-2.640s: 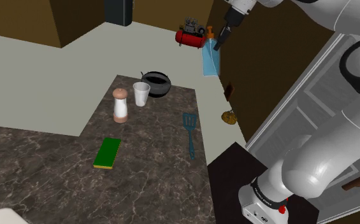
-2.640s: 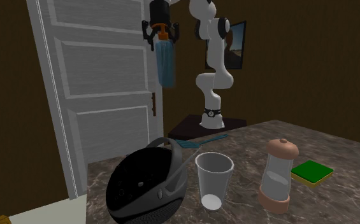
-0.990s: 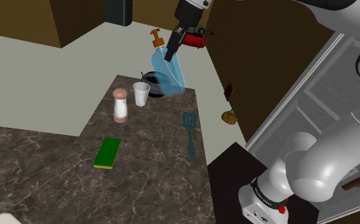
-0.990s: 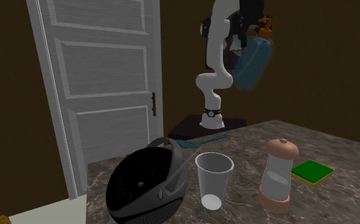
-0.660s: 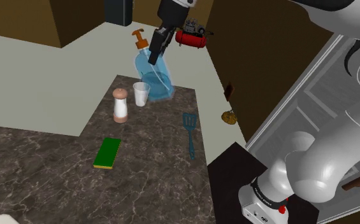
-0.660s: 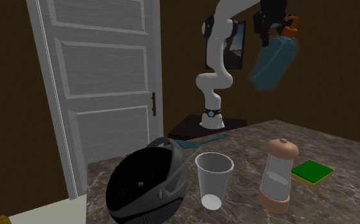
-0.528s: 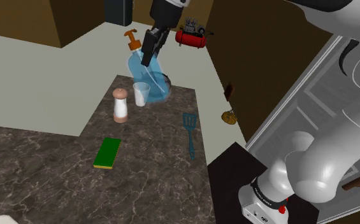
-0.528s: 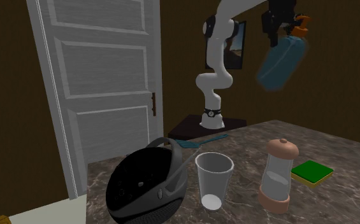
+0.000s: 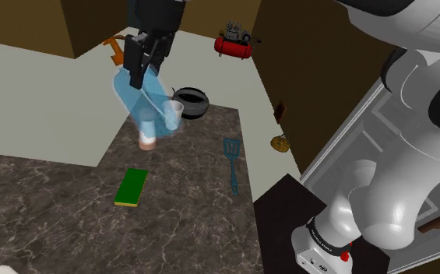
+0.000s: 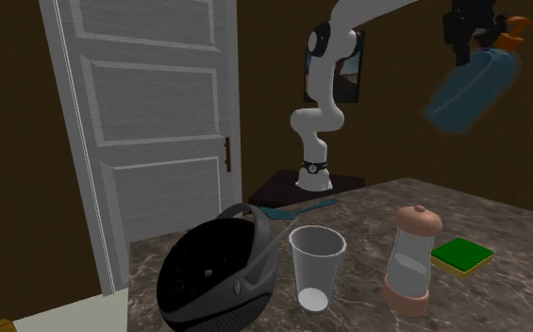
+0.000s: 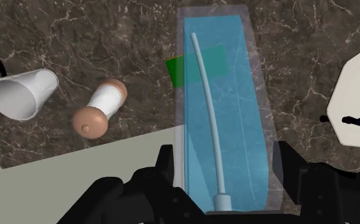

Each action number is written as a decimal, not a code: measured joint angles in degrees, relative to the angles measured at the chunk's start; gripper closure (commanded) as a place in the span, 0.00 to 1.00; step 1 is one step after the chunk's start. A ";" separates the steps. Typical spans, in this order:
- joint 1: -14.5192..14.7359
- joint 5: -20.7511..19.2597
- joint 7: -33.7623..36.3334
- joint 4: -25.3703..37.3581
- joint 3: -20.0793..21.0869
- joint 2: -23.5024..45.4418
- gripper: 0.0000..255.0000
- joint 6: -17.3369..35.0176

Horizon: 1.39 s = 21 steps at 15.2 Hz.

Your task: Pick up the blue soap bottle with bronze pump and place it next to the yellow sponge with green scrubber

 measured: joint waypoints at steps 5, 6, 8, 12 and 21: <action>4.31 -3.24 6.33 10.13 2.45 7.87 1.00 -2.54; 5.16 -3.83 7.35 11.89 2.79 9.21 1.00 -3.06; 7.33 -5.46 9.36 18.83 3.33 13.94 1.00 -5.46; 13.49 -9.16 12.97 37.60 3.68 26.10 1.00 -12.34; 12.22 -8.51 14.32 24.63 4.00 22.20 1.00 -3.46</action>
